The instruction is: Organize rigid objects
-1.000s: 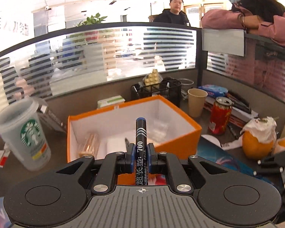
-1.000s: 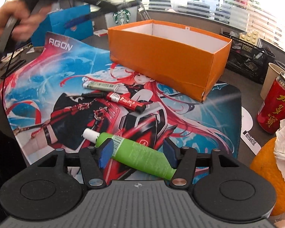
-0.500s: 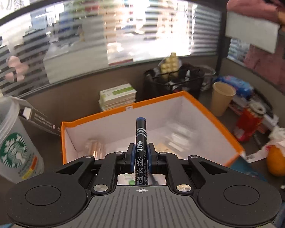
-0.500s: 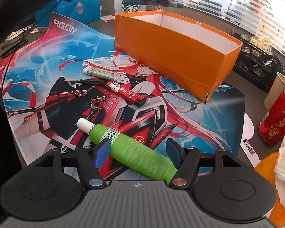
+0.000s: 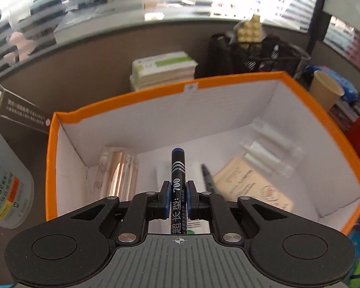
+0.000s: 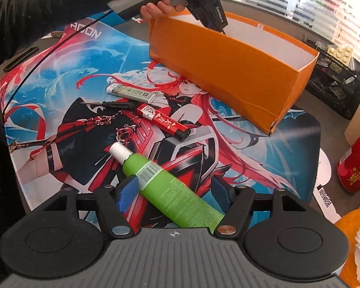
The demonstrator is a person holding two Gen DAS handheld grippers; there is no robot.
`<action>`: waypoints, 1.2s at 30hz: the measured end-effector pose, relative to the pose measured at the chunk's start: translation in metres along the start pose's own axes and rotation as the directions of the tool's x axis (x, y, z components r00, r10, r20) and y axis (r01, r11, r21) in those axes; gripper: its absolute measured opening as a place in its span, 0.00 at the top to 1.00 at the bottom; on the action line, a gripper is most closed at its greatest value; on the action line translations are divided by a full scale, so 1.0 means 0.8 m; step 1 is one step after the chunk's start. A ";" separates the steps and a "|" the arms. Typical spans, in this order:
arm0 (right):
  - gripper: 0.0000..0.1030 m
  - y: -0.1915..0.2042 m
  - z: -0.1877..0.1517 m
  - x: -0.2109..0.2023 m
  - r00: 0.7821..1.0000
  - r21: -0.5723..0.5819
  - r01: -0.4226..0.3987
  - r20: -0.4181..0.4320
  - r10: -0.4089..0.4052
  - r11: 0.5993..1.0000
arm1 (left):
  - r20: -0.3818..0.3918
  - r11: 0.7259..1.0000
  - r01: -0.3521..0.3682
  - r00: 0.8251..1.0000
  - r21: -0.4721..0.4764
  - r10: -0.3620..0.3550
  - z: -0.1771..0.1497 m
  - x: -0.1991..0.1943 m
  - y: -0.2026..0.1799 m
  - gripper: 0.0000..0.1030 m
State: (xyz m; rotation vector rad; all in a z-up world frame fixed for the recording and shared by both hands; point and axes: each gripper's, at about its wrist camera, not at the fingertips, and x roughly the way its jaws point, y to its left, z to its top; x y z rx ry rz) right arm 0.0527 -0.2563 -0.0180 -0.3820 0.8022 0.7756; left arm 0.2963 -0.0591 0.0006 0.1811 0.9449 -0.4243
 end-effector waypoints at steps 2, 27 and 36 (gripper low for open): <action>0.38 0.001 0.000 0.006 1.000 0.008 -0.007 -0.013 0.007 1.000 | -0.017 1.000 0.011 1.000 -0.018 -0.011 0.001 0.004 0.004 0.90; 0.70 0.035 0.011 0.023 0.997 0.138 0.065 0.026 -0.069 0.988 | -0.082 0.994 -0.108 0.991 0.025 0.110 0.002 0.006 -0.006 0.80; 0.70 0.023 0.004 0.019 0.997 0.222 0.031 0.063 -0.046 0.974 | 0.038 0.991 -0.124 0.992 0.043 0.122 0.001 -0.052 -0.012 0.79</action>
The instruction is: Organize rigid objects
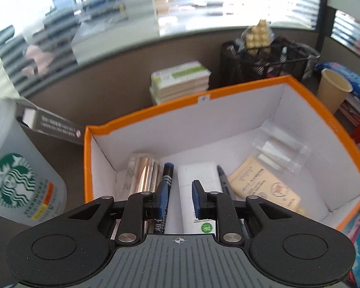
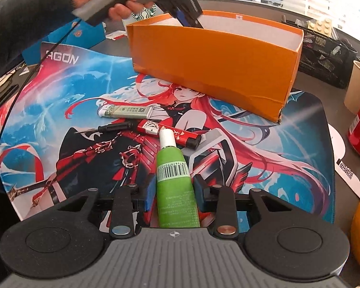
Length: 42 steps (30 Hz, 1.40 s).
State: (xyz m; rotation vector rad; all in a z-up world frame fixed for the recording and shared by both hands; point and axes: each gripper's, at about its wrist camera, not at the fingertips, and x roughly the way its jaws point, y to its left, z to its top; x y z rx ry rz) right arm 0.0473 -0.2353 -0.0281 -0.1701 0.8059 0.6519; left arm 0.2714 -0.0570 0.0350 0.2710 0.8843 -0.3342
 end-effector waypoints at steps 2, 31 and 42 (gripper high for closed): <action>0.70 -0.002 0.000 0.000 1.000 0.011 -0.001 0.004 0.001 1.000 | 0.028 1.000 0.013 1.000 0.011 -0.013 -0.002 -0.016 -0.003 0.77; 0.85 -0.029 0.017 -0.029 0.984 0.236 -0.113 0.160 0.077 0.965 | 0.229 0.998 0.068 0.971 0.018 -0.070 -0.213 -0.112 -0.038 0.43; 0.86 -0.014 0.039 -0.036 0.973 0.228 -0.128 0.216 0.078 0.965 | 0.232 0.993 0.088 0.970 -0.077 -0.068 -0.254 -0.110 -0.027 0.25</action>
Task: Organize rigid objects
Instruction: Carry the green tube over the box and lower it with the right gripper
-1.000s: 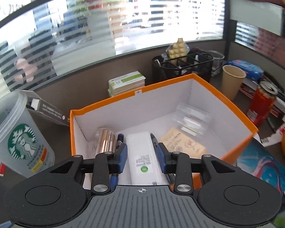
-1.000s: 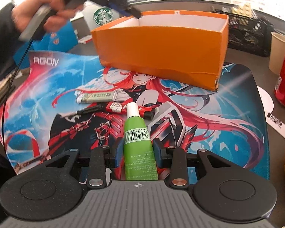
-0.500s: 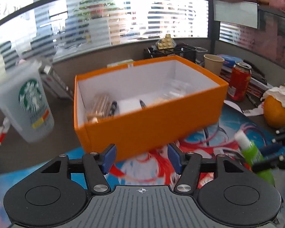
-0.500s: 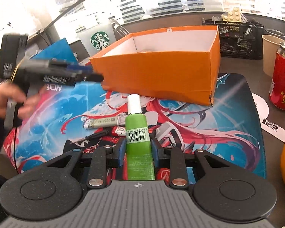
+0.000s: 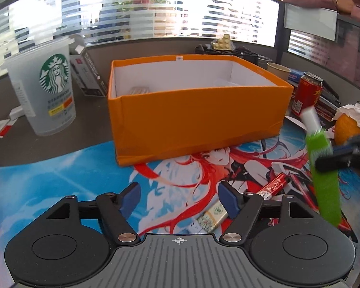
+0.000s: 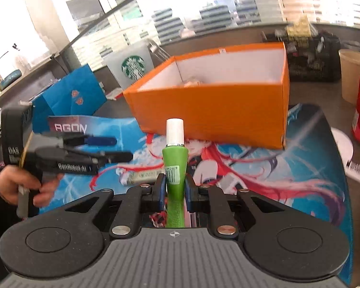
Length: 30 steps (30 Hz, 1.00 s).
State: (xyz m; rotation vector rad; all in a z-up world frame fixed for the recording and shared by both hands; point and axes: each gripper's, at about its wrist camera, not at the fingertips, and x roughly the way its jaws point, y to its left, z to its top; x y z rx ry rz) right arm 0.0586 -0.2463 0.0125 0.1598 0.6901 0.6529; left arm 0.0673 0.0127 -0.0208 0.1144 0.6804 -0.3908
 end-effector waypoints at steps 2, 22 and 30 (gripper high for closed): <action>0.86 0.005 0.011 -0.005 1.000 -0.015 0.003 0.022 -0.003 1.000 | 0.007 1.000 -0.004 1.000 -0.007 0.004 -0.004 -0.002 0.001 0.20; 0.86 0.028 0.179 -0.025 0.978 -0.111 -0.027 0.202 0.049 0.993 | -0.034 0.994 -0.075 0.997 -0.077 0.072 -0.014 0.009 0.011 0.02; 0.86 -0.008 0.230 0.025 0.984 -0.060 0.003 0.178 0.008 0.998 | -0.047 0.994 -0.078 0.996 -0.075 0.075 -0.014 0.014 0.014 0.02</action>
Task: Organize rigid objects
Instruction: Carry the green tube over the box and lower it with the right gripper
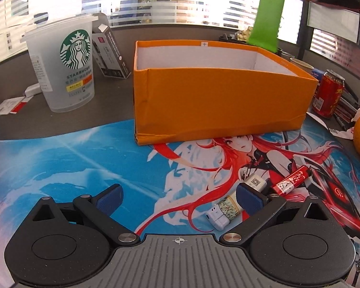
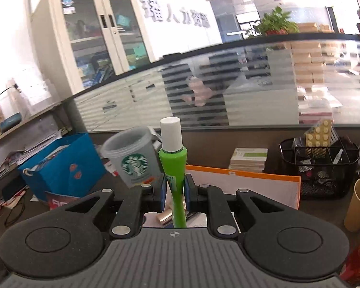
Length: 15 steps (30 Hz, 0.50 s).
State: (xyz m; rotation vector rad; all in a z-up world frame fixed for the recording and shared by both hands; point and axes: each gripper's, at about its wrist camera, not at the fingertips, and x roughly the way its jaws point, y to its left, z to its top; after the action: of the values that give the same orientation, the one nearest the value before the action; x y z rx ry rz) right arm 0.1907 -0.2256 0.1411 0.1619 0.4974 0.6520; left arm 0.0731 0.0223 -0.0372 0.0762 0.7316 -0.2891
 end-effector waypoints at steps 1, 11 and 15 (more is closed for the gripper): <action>0.86 -0.007 0.000 0.010 1.000 0.009 0.008 -0.012 -0.008 1.000 | -0.001 1.000 -0.002 1.000 0.000 0.002 0.000 0.001 0.001 0.02; 0.86 -0.063 -0.020 0.093 0.984 0.150 0.001 -0.178 0.026 0.989 | 0.006 0.999 0.006 1.000 0.036 -0.006 -0.004 -0.001 0.001 0.02; 0.86 -0.106 -0.031 0.135 0.957 0.312 -0.018 -0.269 0.107 0.950 | 0.009 0.999 0.005 1.000 0.048 -0.005 -0.006 -0.003 0.000 0.02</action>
State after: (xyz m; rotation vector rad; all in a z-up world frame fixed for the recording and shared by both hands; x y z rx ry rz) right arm 0.2978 -0.2259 0.0524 0.3834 0.8749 0.6608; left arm 0.0684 0.0239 -0.0393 0.1187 0.7163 -0.3117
